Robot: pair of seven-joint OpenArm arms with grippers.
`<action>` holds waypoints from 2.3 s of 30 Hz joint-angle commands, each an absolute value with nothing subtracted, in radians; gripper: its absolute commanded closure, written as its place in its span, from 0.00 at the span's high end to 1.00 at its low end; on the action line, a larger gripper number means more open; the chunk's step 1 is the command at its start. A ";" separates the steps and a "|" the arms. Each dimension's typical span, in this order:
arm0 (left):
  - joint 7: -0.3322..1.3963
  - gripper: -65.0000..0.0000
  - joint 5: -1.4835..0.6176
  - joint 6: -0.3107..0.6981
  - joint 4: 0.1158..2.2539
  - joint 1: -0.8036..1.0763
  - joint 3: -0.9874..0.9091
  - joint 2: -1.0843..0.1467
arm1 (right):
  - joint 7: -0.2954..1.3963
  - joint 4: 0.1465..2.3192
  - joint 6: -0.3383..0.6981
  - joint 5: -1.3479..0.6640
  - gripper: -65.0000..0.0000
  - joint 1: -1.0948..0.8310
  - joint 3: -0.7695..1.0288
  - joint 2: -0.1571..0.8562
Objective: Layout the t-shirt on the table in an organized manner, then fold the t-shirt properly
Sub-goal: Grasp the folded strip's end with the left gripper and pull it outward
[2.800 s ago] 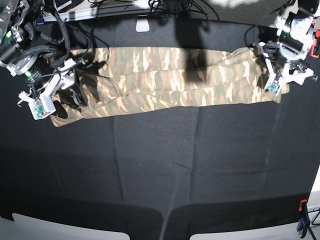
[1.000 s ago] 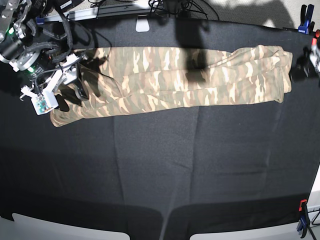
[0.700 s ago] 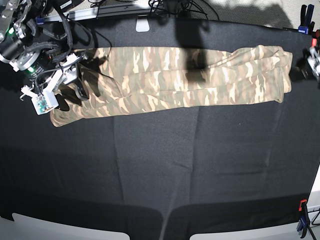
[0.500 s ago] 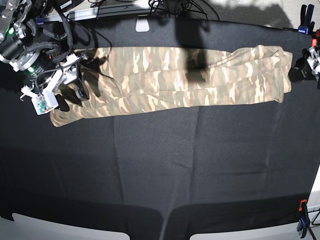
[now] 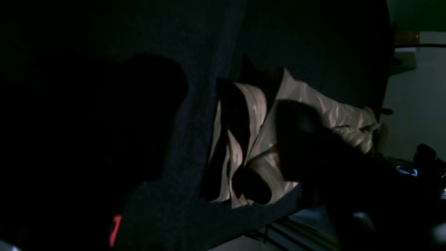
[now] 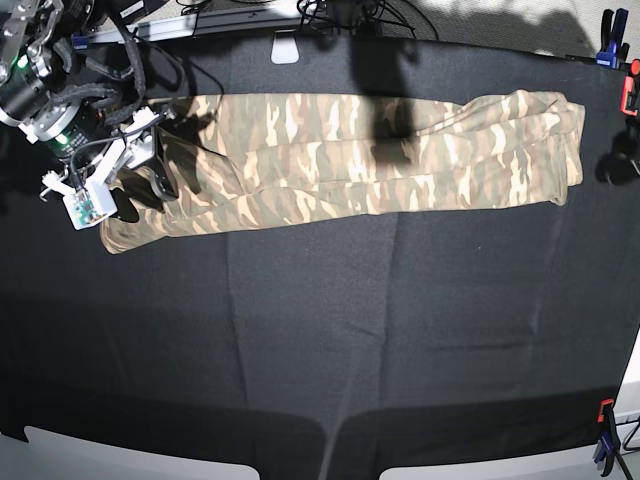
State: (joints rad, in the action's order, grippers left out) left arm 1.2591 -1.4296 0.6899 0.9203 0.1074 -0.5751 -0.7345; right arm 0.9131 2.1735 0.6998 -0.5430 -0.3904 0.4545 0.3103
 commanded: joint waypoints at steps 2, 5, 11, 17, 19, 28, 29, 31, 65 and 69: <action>1.299 0.70 -1.456 0.698 0.934 0.099 -0.581 -0.762 | 0.890 2.192 0.698 -0.555 0.52 -0.385 0.460 0.321; 1.347 0.70 -1.456 0.698 0.934 0.097 -0.581 -0.759 | 0.890 2.192 0.698 -0.558 0.52 -0.385 0.460 0.321; 1.324 0.70 -1.462 0.698 0.937 0.097 -0.581 -0.757 | 0.890 2.192 0.698 -0.561 0.52 -0.385 0.460 0.321; 1.324 0.70 -1.382 0.698 0.937 0.097 -0.581 -0.744 | 0.882 2.192 0.698 -0.562 0.52 -0.385 0.460 0.321; 1.324 0.70 -1.330 0.698 0.937 0.097 -0.581 -0.722 | 0.867 2.192 0.698 -0.562 0.52 -0.385 0.460 0.321; 1.333 0.70 -1.147 0.698 1.046 0.100 -0.581 -0.591 | 0.849 2.192 0.698 -0.561 0.52 -0.383 0.460 0.321; 1.353 0.70 -1.145 0.698 1.068 0.103 -0.581 -0.581 | 0.849 2.192 0.698 -0.561 0.52 -0.383 0.460 0.321; 1.396 0.70 -1.168 0.698 1.116 0.107 -0.581 -0.567 | 0.848 2.192 0.698 -0.561 0.52 -0.383 0.460 0.321; 1.211 0.00 -1.224 0.698 1.270 0.182 -0.581 -0.585 | 0.854 2.192 0.698 -0.561 0.52 -0.383 0.460 0.321; 1.222 0.00 -1.223 0.698 1.271 0.183 -0.581 -0.611 | 0.851 2.192 0.698 -0.561 0.52 -0.382 0.460 0.321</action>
